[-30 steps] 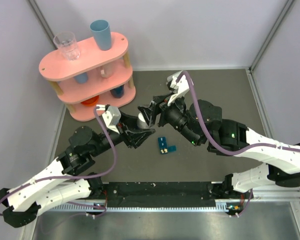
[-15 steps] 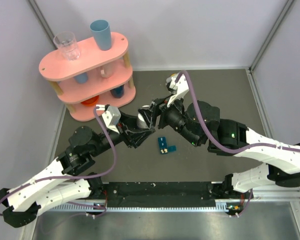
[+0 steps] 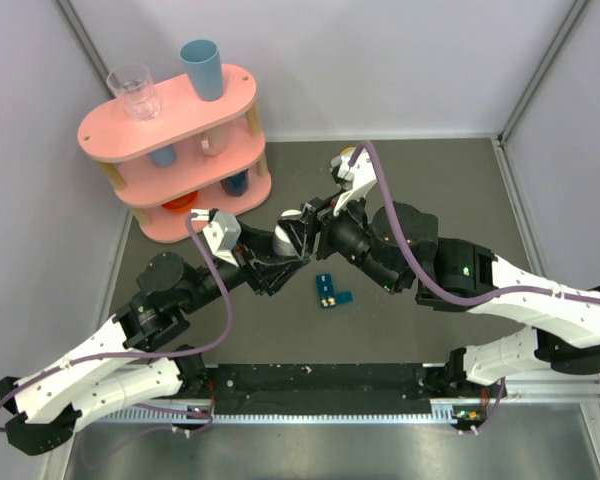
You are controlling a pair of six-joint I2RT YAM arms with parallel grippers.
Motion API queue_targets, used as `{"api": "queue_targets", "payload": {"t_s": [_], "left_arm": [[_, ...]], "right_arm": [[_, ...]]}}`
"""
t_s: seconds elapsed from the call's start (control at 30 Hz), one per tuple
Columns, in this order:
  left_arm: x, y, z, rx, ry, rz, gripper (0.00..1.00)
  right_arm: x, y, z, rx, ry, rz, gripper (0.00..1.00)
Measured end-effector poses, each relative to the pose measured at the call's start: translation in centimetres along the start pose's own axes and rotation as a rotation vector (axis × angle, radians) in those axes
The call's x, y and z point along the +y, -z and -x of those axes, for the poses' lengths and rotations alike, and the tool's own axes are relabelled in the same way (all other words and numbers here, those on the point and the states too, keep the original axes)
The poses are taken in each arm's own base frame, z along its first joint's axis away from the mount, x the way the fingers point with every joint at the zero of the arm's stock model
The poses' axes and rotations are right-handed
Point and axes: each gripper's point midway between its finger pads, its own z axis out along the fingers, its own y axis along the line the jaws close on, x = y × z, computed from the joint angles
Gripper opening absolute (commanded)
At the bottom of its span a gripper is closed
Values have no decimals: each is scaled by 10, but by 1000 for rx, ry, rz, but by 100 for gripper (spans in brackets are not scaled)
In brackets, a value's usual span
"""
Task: Sort the pills into containers
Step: Screw the lid of the pill bottle onto the pill bottle.
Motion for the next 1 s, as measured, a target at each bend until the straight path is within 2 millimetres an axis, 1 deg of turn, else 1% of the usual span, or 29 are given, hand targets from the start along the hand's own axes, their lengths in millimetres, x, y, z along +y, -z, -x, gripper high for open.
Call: {"api": "queue_targets", "payload": {"t_s": [0.03,0.1,0.13,0.3,0.33,0.43,0.6,0.73,0.8,0.83,1.0], "left_arm": [[0,0,0,0,0,0,0],[0,0,0,0,0,1,0],[1,0,0,0,-1,3,0],[1,1,0,-2,-1,3,0],[1,1,0,-2,-1,4,0],[1,2,-1,-2,-1,3,0],[-3,6,-1,-17,-1,-21,0],[-14,12,0,-40,1,-80,0],[-22,15,2,-54,4,-126,0],[-29,18,3,-62,8,-166,0],[-53,23,4,-73,10,-302,0]], "right_arm": [[0,0,0,1,1,2,44],[1,0,-1,2,-4,7,40],[2,0,-1,4,-7,12,35],[2,-1,-1,5,-10,13,20],[2,-1,-1,5,-10,16,13],[3,-1,-2,9,-8,22,0],[10,1,-3,22,7,75,0],[24,9,-3,39,35,179,0],[32,16,-2,44,48,246,0],[36,19,-2,44,54,280,0],[55,42,2,43,83,451,0]]}}
